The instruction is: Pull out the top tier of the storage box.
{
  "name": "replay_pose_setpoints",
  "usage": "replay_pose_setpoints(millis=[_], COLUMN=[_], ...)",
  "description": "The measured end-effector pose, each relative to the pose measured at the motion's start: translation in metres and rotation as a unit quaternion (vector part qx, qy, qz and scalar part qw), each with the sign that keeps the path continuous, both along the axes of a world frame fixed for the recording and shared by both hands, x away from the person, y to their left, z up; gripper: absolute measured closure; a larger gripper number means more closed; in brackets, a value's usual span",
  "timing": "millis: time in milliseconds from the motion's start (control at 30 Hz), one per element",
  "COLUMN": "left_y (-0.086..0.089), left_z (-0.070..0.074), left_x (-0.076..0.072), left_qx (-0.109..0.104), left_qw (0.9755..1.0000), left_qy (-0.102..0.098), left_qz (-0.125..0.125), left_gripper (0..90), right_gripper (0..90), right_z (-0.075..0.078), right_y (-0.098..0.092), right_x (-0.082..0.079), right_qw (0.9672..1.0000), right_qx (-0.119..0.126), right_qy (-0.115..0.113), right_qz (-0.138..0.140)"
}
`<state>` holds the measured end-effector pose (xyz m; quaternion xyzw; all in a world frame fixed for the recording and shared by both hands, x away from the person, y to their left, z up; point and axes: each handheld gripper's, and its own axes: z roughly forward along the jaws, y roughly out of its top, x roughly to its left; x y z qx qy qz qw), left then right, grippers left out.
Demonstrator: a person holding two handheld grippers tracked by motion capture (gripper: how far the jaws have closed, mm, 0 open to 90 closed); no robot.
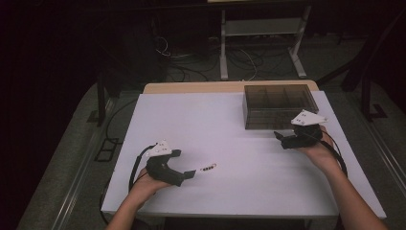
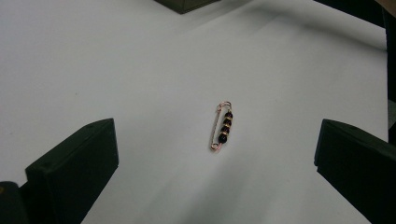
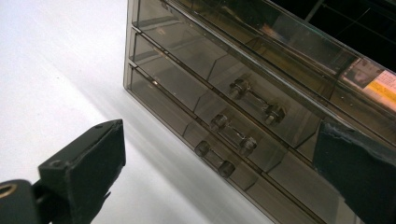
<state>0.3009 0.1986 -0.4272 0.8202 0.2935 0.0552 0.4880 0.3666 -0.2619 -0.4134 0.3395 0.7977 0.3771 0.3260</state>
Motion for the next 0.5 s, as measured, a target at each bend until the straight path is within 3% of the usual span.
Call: replay_pose_setpoints(millis=[500], left_y=[-0.0018], left_z=[-0.0011], left_x=[-0.0014], left_qx=[0.004], left_qw=[0.9999], left_qy=[-0.006], left_qz=[-0.008], left_gripper=[0.0], right_gripper=[2.2], right_z=[-0.0002], right_y=[0.0016], right_x=[-0.0007], right_qw=[0.9994], right_qx=[-0.030], right_qy=[-0.015], right_qz=[-0.003])
